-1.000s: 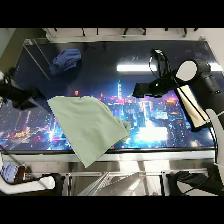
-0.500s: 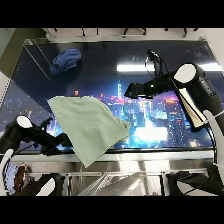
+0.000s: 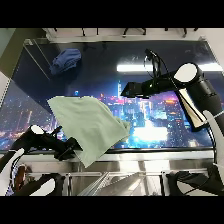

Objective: Fold the shirts.

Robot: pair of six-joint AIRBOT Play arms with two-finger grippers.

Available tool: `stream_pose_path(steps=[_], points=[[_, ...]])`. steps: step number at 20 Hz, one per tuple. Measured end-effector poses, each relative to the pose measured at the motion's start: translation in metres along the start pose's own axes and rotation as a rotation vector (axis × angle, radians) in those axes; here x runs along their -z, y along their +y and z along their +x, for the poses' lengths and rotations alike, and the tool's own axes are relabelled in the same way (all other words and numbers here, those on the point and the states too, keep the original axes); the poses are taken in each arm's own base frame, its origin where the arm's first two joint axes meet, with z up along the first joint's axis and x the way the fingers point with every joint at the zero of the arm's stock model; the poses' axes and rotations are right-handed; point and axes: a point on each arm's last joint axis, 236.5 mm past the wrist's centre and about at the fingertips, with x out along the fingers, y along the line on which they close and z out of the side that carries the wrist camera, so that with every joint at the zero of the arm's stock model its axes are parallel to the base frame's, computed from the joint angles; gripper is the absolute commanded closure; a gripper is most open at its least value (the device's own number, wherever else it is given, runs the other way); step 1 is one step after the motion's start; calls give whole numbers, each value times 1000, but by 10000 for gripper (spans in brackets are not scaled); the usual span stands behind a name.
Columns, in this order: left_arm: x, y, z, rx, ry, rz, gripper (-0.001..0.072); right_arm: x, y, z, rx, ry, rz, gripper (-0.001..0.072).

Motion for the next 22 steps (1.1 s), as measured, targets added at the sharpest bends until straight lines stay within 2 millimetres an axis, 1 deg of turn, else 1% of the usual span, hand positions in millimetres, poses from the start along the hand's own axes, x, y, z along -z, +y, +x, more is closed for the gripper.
stream_pose_path(steps=[6, 8, 9, 10, 11, 12, 15, 17, 19, 20, 22], points=[[0, -5, 11, 48, 48, 3, 39, 0, 1, 0, -6, 0, 0, 10], [1, -9, 14, 71, 64, 13, 40, 0, 2, 0, -6, 0, -1, 10], [1, -13, 16, 85, 66, 23, 74, 0, 2, 0, -6, 0, 0, 10], [1, -15, 18, 86, 66, 39, 317, 0, 2, 0, -6, -1, -1, 10], [-4, -16, 22, 78, 43, 62, 668, 0, 2, 0, -6, 0, -1, 9], [-13, -19, 25, 68, -1, 83, 694, 0, 2, 0, -7, 0, -3, 10], [-14, -30, 30, 52, -23, 154, 694, 3, 1, 0, -6, 14, -8, 9], [-19, -27, 19, -1, -62, 233, 694, 8, -2, -1, 4, 33, -15, 9], [-16, -21, -6, -56, -75, 282, 694, 14, -9, -1, 30, 60, -29, 10], [-17, -15, -24, -90, -102, 287, 694, 18, -14, -1, 42, 76, -31, 9], [-21, 6, -64, -166, -180, 260, 693, 29, -31, 2, 71, 111, -18, 9]])
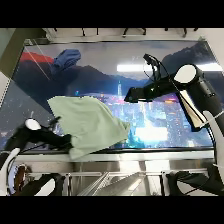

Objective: Fold the shirts.

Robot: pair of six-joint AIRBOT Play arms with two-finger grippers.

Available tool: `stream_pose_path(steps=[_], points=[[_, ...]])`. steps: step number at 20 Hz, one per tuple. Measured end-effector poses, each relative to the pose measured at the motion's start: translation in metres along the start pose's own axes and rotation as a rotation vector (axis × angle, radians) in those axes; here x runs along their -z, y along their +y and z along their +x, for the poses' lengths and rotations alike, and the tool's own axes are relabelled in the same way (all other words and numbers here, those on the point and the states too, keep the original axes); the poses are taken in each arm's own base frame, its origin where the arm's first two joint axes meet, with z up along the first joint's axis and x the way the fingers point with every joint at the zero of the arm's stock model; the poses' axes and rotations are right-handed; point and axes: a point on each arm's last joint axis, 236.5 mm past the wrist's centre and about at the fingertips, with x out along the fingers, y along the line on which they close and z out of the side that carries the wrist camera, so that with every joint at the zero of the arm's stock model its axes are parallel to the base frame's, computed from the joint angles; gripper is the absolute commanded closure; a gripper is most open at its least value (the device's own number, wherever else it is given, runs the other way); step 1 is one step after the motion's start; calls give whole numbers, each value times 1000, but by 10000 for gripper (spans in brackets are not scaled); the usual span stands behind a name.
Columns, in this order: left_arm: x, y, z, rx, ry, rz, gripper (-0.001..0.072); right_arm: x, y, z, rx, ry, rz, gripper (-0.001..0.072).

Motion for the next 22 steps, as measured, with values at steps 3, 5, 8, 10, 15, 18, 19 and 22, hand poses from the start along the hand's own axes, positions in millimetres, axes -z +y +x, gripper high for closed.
stream_pose_path(steps=[3, 5, 8, 10, 15, 18, 19, 22], points=[[-8, 34, -47, -73, -135, -131, 693, 28, -33, 16, 15, 75, 77, 9], [-13, 46, -72, -89, -213, -203, 693, 51, -50, 34, -18, 115, 153, 9], [-22, 60, -99, -122, -278, -260, 694, 91, -68, 65, -87, 167, 290, 9], [-32, 67, -116, -147, -304, -278, 693, 113, -70, 84, -139, 191, 370, 10], [-64, 69, -139, -170, -320, -258, 693, 140, -49, 119, -247, 232, 477, 10], [-74, 62, -132, -178, -281, -209, 694, 153, -24, 139, -280, 267, 472, 56], [-76, 59, -130, -179, -269, -196, 694, 158, -15, 146, -284, 278, 464, 142], [-80, 54, -125, -184, -252, -162, 693, 165, -1, 165, -275, 277, 460, 224]])
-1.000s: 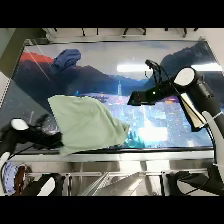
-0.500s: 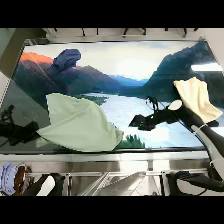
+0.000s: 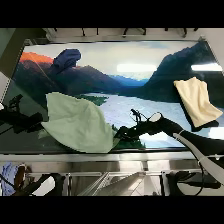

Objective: Fold the shirts.

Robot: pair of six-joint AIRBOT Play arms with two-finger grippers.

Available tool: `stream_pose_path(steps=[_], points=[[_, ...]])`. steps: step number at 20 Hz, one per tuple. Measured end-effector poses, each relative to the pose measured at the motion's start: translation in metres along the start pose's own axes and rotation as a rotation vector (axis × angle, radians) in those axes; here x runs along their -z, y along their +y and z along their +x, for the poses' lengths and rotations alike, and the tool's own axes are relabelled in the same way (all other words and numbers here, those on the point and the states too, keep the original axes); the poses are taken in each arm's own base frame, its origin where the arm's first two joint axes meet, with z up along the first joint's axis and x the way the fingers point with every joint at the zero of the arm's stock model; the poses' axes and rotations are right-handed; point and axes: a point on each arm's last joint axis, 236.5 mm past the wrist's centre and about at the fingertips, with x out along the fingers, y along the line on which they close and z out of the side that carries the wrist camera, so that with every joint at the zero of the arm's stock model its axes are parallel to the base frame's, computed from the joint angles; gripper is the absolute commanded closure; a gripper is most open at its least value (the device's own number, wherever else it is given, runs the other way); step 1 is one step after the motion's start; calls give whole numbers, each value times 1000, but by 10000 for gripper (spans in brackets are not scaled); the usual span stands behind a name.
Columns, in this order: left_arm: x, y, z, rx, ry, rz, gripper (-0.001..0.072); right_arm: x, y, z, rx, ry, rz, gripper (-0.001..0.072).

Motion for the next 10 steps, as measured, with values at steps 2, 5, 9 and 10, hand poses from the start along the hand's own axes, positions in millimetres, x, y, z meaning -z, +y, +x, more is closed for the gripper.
stream_pose_path(steps=[2, 5, 9, 10], points=[[-1, -2, 0, 0, -6, 13, 694, -3, 2, 9, -3, -21, 15, 679], [-3, -4, -3, 0, -25, 20, 693, -12, 3, 11, -13, -60, 40, 680], [-5, -5, -7, -1, -44, 32, 693, -22, 13, -17, -45, -96, 21, 680], [-6, -4, -8, 0, -47, 31, 693, -23, 15, -34, -47, -108, 0, 680]])
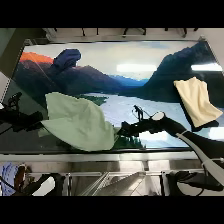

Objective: Fold the shirts.

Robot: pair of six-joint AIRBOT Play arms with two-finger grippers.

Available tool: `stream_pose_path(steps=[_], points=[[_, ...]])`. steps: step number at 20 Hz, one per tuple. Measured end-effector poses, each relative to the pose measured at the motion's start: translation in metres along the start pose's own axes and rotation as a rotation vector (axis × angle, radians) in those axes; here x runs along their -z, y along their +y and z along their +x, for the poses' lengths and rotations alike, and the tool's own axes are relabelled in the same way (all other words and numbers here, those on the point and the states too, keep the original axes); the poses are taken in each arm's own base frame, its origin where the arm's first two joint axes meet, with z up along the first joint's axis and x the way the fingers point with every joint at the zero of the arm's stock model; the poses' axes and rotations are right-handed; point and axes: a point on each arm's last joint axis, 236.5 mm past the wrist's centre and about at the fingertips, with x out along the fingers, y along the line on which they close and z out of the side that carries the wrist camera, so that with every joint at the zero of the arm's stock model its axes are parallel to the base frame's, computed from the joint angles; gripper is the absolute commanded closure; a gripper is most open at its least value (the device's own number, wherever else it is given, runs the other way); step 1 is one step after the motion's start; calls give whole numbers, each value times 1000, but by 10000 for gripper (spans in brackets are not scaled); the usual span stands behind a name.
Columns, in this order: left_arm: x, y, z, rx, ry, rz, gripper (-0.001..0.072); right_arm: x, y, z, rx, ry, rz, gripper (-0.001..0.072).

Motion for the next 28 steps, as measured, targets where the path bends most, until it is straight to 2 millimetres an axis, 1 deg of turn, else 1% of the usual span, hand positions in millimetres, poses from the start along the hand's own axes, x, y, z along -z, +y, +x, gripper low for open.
stream_pose_path(steps=[1, 3, 4, 6, 8, 9, 11, 13, 15, 17, 20, 22, 23, 25, 26, 27, 28], points=[[-1, 2, -2, 0, -3, -4, 694, -4, 0, -18, 9, -20, -19, 680], [-5, 5, -10, 0, -21, -15, 693, -6, -4, -64, 51, -59, -68, 680], [-9, 6, -16, 5, -39, -20, 693, -4, -9, -89, 87, -81, -93, 680], [-21, 0, -31, 31, -86, -25, 693, 3, -18, -132, 159, -130, -134, 680], [-33, -18, -51, 85, -139, -6, 693, 13, -20, -165, 219, -181, -172, 680], [-36, -29, -62, 108, -161, 17, 693, 15, -17, -178, 241, -213, -197, 680], [-38, -53, -87, 134, -207, 89, 694, 20, -3, -204, 285, -268, -257, 680], [-33, -74, -118, 132, -273, 173, 694, 17, 15, -236, 349, -339, -319, 680], [-25, -87, -154, 116, -362, 237, 694, 15, 40, -274, 430, -416, -397, 680], [-11, -99, -195, 112, -462, 293, 694, 15, 71, -319, 520, -516, -479, 680], [17, -116, -266, 117, -646, 365, 695, 27, 130, -389, 632, -696, -601, 680], [37, -120, -322, 106, -801, 386, 695, 41, 168, -432, 688, -825, -661, 680], [45, -118, -347, 87, -870, 388, 695, 47, 188, -451, 705, -891, -691, 680], [60, -112, -389, 47, -981, 377, 695, 58, 219, -482, 730, -1002, -740, 680], [65, -110, -403, 35, -1016, 374, 695, 61, 228, -493, 740, -1043, -753, 680], [65, -110, -413, 32, -1040, 368, 695, 61, 234, -502, 753, -1075, -757, 680], [63, -110, -416, 27, -1045, 366, 695, 58, 237, -511, 770, -1102, -753, 680]])
